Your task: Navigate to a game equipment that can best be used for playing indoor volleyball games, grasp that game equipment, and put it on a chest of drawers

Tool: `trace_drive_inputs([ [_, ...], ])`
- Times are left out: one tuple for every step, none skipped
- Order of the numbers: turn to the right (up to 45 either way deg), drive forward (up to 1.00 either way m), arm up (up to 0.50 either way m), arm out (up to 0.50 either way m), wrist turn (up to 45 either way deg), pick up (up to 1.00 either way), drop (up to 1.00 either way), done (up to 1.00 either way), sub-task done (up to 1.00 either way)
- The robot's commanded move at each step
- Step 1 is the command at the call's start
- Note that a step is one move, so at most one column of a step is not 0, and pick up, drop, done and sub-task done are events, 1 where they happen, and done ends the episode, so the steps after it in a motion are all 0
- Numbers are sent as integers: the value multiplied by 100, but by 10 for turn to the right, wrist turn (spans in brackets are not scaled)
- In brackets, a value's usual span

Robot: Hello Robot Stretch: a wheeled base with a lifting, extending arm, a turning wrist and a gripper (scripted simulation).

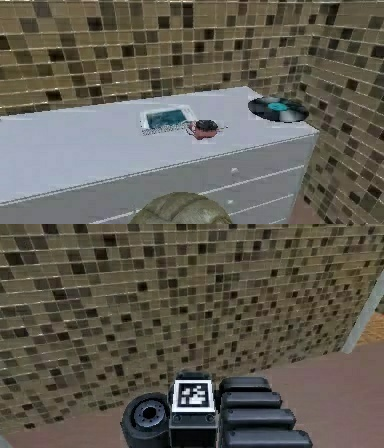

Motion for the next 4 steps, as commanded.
trace_drive_inputs([
  [-270, 0, 0, 0, 0, 0, 0, 0, 0],
  [210, 0, 0, 0, 0, 0, 0, 0, 0],
  [-150, 0, 0, 0, 0, 0, 0, 0, 0],
  [30, 0, 0, 0, 0, 0, 0, 0, 0],
])
